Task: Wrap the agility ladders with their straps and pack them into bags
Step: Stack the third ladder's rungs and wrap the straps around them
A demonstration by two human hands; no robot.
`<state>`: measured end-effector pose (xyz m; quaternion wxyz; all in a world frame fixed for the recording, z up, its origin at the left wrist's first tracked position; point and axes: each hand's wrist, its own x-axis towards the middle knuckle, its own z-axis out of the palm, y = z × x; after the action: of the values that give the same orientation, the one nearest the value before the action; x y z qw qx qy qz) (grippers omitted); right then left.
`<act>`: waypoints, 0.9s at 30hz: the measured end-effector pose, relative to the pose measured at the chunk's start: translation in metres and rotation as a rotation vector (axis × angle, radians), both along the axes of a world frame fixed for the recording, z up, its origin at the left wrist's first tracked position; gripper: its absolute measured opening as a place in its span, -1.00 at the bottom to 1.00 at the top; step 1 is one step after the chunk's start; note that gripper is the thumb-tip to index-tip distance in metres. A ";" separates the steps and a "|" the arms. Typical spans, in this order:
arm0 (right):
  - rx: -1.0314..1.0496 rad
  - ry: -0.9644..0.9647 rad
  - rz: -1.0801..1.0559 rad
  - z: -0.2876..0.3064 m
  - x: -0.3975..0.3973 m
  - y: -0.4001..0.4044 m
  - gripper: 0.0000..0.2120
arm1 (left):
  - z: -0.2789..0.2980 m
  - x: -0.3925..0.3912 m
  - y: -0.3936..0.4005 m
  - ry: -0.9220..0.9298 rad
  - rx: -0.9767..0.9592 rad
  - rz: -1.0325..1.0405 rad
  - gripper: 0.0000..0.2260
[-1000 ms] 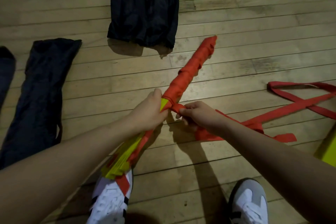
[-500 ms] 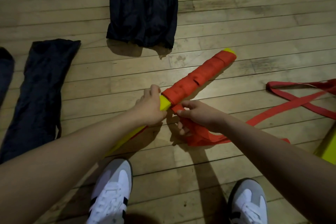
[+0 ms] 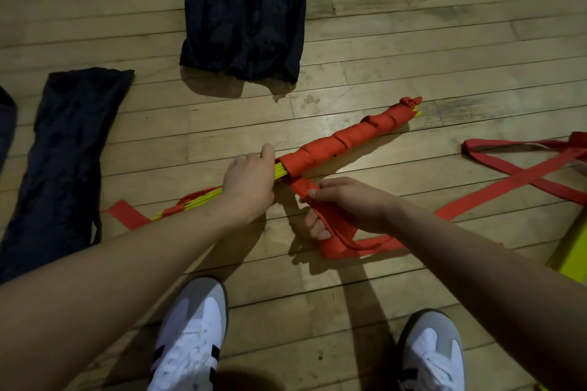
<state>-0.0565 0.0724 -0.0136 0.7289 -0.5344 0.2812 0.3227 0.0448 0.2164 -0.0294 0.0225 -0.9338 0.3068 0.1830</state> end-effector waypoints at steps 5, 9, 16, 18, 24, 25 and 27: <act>0.009 -0.011 0.048 -0.004 -0.001 0.000 -0.88 | -0.004 -0.006 0.000 0.108 -0.026 0.033 -0.56; -0.011 -0.032 0.000 -0.010 -0.007 -0.002 -0.88 | -0.002 -0.002 -0.002 0.396 -0.008 0.082 -0.53; -0.155 -0.104 -0.036 -0.017 -0.013 0.000 -0.68 | 0.001 -0.002 0.006 0.274 0.041 -0.208 -0.56; -0.168 -0.112 -0.038 -0.017 -0.017 0.002 -0.68 | 0.000 -0.002 0.009 0.223 -0.026 -0.274 -0.56; -0.255 -0.100 -0.154 -0.020 -0.019 0.007 -0.78 | -0.002 -0.014 0.003 0.297 -0.129 -0.158 -0.62; -0.271 -0.095 -0.175 -0.020 -0.018 0.008 -0.79 | -0.002 -0.016 0.000 0.305 -0.140 -0.119 -0.62; -0.287 -0.099 -0.200 -0.019 -0.014 0.010 -0.80 | -0.003 -0.018 -0.006 0.332 -0.161 -0.016 -0.62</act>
<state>-0.0709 0.0823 -0.0325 0.6864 -0.6176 0.3398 0.1785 0.0271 0.2102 -0.0327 -0.1016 -0.8871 0.3275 0.3091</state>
